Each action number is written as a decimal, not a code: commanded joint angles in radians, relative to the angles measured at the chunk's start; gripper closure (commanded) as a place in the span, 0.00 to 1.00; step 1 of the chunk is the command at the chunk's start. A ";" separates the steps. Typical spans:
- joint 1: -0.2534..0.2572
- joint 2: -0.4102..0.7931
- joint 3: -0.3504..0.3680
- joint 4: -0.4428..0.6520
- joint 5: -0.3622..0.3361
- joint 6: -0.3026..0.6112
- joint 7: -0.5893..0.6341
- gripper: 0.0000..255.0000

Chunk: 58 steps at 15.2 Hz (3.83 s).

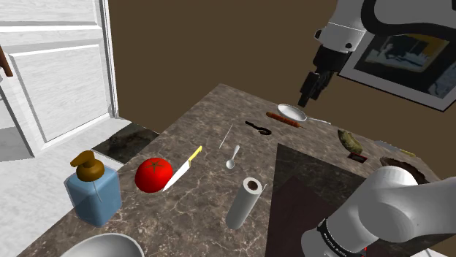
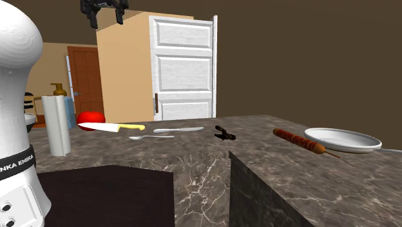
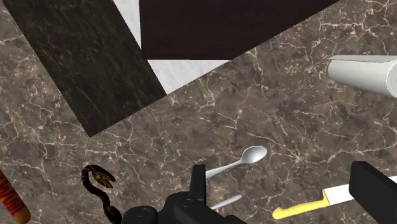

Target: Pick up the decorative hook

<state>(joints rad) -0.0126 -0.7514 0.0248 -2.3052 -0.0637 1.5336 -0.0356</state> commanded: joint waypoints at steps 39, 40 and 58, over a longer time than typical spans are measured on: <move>-0.189 1.284 -0.415 0.611 0.293 0.533 -1.094 0.00; -0.206 1.328 -0.405 0.659 0.305 0.524 -1.111 0.00; -0.330 1.717 -0.330 1.078 0.361 0.470 -1.191 1.00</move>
<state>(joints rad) -0.3422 0.9650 -0.3050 -1.2284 0.2973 2.0028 -1.2268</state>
